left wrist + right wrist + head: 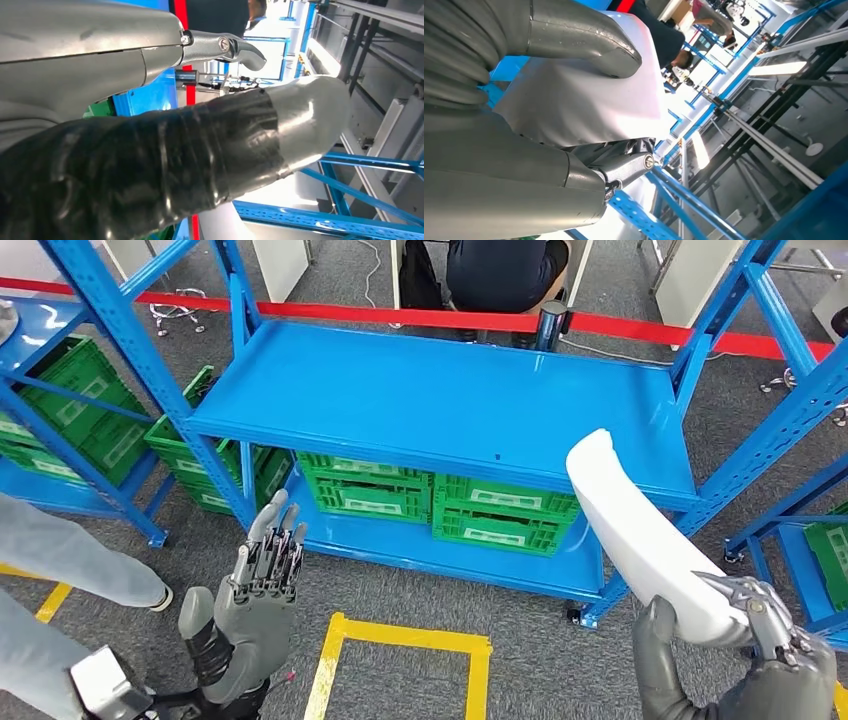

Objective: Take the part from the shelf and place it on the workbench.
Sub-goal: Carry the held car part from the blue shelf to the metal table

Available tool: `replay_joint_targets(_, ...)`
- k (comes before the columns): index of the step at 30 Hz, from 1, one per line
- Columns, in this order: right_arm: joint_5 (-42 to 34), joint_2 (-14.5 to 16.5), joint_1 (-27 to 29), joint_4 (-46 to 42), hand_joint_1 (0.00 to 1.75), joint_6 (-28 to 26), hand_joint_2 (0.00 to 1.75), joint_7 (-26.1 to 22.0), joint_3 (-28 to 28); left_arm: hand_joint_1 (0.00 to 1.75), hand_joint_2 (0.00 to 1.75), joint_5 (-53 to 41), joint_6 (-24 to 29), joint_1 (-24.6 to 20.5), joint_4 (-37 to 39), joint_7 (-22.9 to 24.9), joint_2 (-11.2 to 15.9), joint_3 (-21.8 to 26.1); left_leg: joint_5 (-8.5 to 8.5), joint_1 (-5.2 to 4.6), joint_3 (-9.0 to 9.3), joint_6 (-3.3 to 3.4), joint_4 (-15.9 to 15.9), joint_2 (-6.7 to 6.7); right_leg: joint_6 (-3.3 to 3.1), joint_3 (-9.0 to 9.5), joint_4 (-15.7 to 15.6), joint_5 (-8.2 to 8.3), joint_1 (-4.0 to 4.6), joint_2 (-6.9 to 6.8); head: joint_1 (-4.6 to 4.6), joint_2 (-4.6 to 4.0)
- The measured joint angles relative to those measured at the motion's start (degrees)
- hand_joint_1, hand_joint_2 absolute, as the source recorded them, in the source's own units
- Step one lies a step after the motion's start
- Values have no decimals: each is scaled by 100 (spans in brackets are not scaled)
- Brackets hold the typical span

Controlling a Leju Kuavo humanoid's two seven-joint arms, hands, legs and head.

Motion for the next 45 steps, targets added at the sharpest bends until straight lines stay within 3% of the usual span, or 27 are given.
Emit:
replay_joint_targets(1, -19, -8, -3, -1, 175, 0, 175, -5, -1, 0, 0, 8, -8, -1, 0, -1, -1, 3, 45, 9, -26, 28, -34, 5, 29, -53, 25, -36, 0, 0, 9, 0)
replay_joint_targets(3, -61, -28, -7, -3, 175, 0, 175, -18, -2, 0, 0, 30, -20, -6, 0, -2, -3, 8, 148, 30, -98, 97, -89, 19, 64, -216, 354, -375, 9, 1, 77, 0)
replay_joint_targets(5, -99, -48, -11, -4, 175, 0, 175, -32, -2, 0, 0, 47, -24, -8, 0, -3, -4, 14, 228, 9, -209, 141, -69, 25, 70, -425, 1081, -881, 14, 3, 166, 0)
replay_joint_targets(6, -119, -54, -12, -4, 175, 0, 175, -42, -2, 0, 0, 53, -26, -5, 0, -2, -4, 16, 265, -5, -284, 151, -43, 25, 70, -495, 1429, -1018, 17, 3, 202, 0)
replay_joint_targets(7, -147, -58, -12, -3, 175, 0, 175, -55, -3, 0, 0, 58, -27, -3, 0, -2, -4, 20, 297, -18, -361, 155, -11, 26, 66, -506, 1640, -1032, 19, 3, 231, 0)
replay_joint_targets(9, -223, -66, -14, -2, 175, 0, 175, -98, -4, 0, 0, 62, -28, 1, 0, -3, -4, 33, 340, -36, -507, 151, 78, 23, 42, -246, 1431, -764, 28, 3, 272, 0)
replay_joint_targets(11, -290, -73, -27, -2, 175, 0, 175, -142, -4, 0, 0, 62, -30, 3, 0, -4, -4, 49, 361, -40, -607, 136, 163, 20, -1, 180, 758, -541, 42, 5, 300, 0)
replay_joint_targets(12, -315, -76, -37, -3, 175, 0, 175, -158, -5, 0, 0, 62, -30, 1, -1, -5, -4, 54, 372, -49, -648, 122, 200, 18, -23, 375, 459, -531, 55, 6, 311, 0)
replay_joint_targets(14, -348, -84, -56, -5, 175, -1, 175, -178, -7, 0, 0, 62, -33, -2, -4, -8, -5, 58, 426, -56, -720, 71, 239, 21, -58, 547, 172, -611, 83, 10, 314, 0)
replay_joint_targets(17, -381, -91, -65, -4, 175, -1, 175, -187, -10, 0, 0, 62, -37, -1, -9, -11, -5, 71, 534, -66, -825, -21, 267, 11, -128, 521, 55, -572, 71, 1, 316, 0)
replay_joint_targets(18, -390, -92, -70, -2, 175, -1, 175, -187, -10, 0, 0, 62, -38, 1, -11, -12, -5, 80, 485, -70, -889, -56, 316, 0, -162, 484, 33, -530, 50, -9, 310, 0)
replay_joint_targets(20, -401, -92, -76, 1, 175, 0, 175, -188, -11, 0, 0, 62, -40, 4, -13, -12, -3, 101, 138, -34, -1078, -134, 689, -19, -224, 392, 14, -431, 23, -27, 237, 0)
replay_joint_targets(22, -422, -94, -78, 7, 175, 0, 175, -204, -18, 0, 0, 62, -43, 11, -11, -11, -1, 121, -339, 37, -1269, -212, 1371, -20, -254, 253, 29, -336, 32, -35, 159, 0)
replay_joint_targets(23, -439, -96, -78, 15, 175, 0, 175, -213, -28, 0, 0, 62, -44, 14, -10, -11, 1, 131, -407, 59, -1274, -233, 1590, -19, -260, 170, 39, -281, 35, -37, 138, 0)
replay_joint_targets(25, -470, -98, -78, 28, 175, 0, 175, -226, -55, 0, 0, 62, -45, 16, -9, -11, 2, 143, -237, 81, -1070, -239, 1590, -19, -247, 0, 61, -163, 38, -37, 96, 0)
replay_joint_targets(27, -514, -99, -76, 32, 175, 0, 175, -244, -78, 0, 0, 62, -45, 12, -13, -11, 2, 149, -47, 79, -522, -192, 995, -18, -209, -155, 81, -36, 40, -26, 42, 0)
replay_joint_targets(29, -575, -101, -73, 31, 175, 0, 175, -274, -93, 0, 0, 62, -43, 3, -26, -17, -1, 153, -146, 56, 37, -124, 267, -21, -150, -229, 88, 72, 48, -22, 17, 0)
replay_joint_targets(30, -602, -102, -72, 30, 175, 0, 175, -290, -98, 0, 0, 61, -41, 1, -34, -19, -3, 155, -212, 37, 159, -89, 66, -24, -114, -236, 78, 125, 47, -27, 16, 0)
replay_joint_targets(32, -637, -108, -69, 30, 175, 0, 175, -311, -109, 0, 0, 61, -34, 16, -42, -21, -4, 156, -157, 22, 99, -10, -29, -25, -34, -260, 30, 238, 39, -36, 27, 0)
replay_joint_targets(33, -647, -111, -67, 30, 175, 0, 175, -320, -113, 0, 0, 60, -31, 26, -44, -21, -4, 157, -91, 25, 44, 31, -36, -21, -2, -304, 41, 206, 31, -35, 33, 0)
replay_joint_targets(35, -656, -116, -56, 31, 175, 0, 175, -336, -120, 0, 0, 53, -25, 37, -47, -27, -4, 156, 59, 42, -113, 101, -49, -6, 39, -463, 384, -242, 24, -30, 93, 0)
replay_joint_targets(37, -669, -118, -47, 31, 175, 0, 175, -355, -125, 0, 0, 36, -16, 43, -48, -34, -4, 156, 210, 24, -264, 142, -37, 3, 60, -623, 1165, -892, 28, -29, 184, 0)
replay_joint_targets(38, -681, -119, -45, 31, 175, 0, 175, -365, -128, 0, 0, 24, -11, 47, -48, -37, -4, 157, 279, 7, -335, 150, -24, 4, 62, -656, 1537, -1051, 32, -29, 219, 0)
replay_joint_targets(39, -695, -119, -42, 31, 175, 0, 175, -379, -130, 0, 0, 10, -3, 50, -48, -37, -4, 157, 344, -10, -419, 155, -5, 5, 54, -640, 1782, -1064, 39, -29, 246, 0)
replay_joint_targets(41, -717, -120, -41, 31, 175, 0, 175, -407, -135, 0, 0, -15, 18, 53, -50, -36, -4, 157, 446, -41, -599, 157, 47, 4, 5, -373, 1675, -800, 66, -28, 282, 0)
replay_joint_targets(43, -738, -120, -45, 31, 175, 0, 175, -428, -144, 0, 0, -31, 48, 53, -65, -35, -4, 157, 524, -69, -744, 146, 117, -2, -97, 254, 839, -608, 119, -26, 307, 0)
replay_joint_targets(45, -767, -120, -52, 30, 175, 0, 175, -450, -152, 0, 0, -40, 78, 54, -94, -36, -4, 157, 612, -84, -836, 106, 167, 0, -182, 724, 79, -665, 167, -29, 309, 0)
